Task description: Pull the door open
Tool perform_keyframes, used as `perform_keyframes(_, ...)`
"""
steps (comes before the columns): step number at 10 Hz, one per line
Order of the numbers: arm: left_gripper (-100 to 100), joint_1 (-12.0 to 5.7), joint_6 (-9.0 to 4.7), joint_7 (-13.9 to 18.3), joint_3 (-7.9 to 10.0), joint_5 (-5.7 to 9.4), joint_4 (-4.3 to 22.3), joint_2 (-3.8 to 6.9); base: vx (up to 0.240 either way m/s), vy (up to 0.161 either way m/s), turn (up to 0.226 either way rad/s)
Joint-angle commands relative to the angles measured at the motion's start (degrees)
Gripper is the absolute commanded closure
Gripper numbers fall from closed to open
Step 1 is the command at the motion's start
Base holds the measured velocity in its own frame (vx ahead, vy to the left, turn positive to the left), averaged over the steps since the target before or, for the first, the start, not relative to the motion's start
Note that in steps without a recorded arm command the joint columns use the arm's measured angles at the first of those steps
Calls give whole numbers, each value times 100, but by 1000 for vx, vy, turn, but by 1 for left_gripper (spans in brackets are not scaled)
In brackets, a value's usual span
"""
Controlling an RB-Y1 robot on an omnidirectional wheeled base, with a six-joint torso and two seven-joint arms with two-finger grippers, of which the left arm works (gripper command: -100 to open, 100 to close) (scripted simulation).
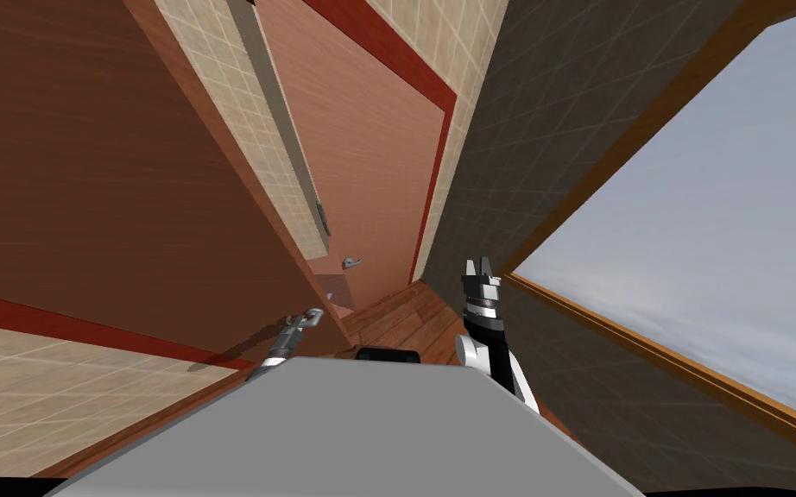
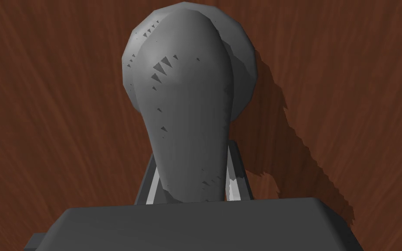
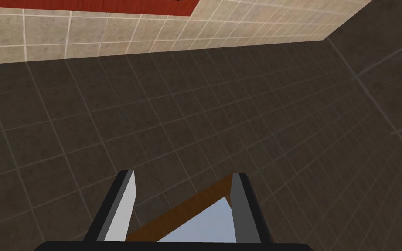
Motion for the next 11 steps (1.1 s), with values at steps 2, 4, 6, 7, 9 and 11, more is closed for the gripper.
perform_keyframes(2, 100, 56, -266, 112, -111, -77, 125, 45, -206, 43, -151)
perform_keyframes(4, 100, 120, -447, 204, -169, -126, 194, 113, -225, 61, -156)
perform_keyframes(6, 100, -84, -335, 122, -212, -26, 351, 113, -128, 24, -71)
perform_keyframes(7, 100, -157, -314, 102, -243, 6, 402, 115, -259, 13, -152)
perform_keyframes(9, 100, -386, -250, 39, -339, 105, 561, 121, -223, 45, -114)
perform_keyframes(11, 100, -657, -174, -35, -452, 222, 749, 127, -220, 52, -145)
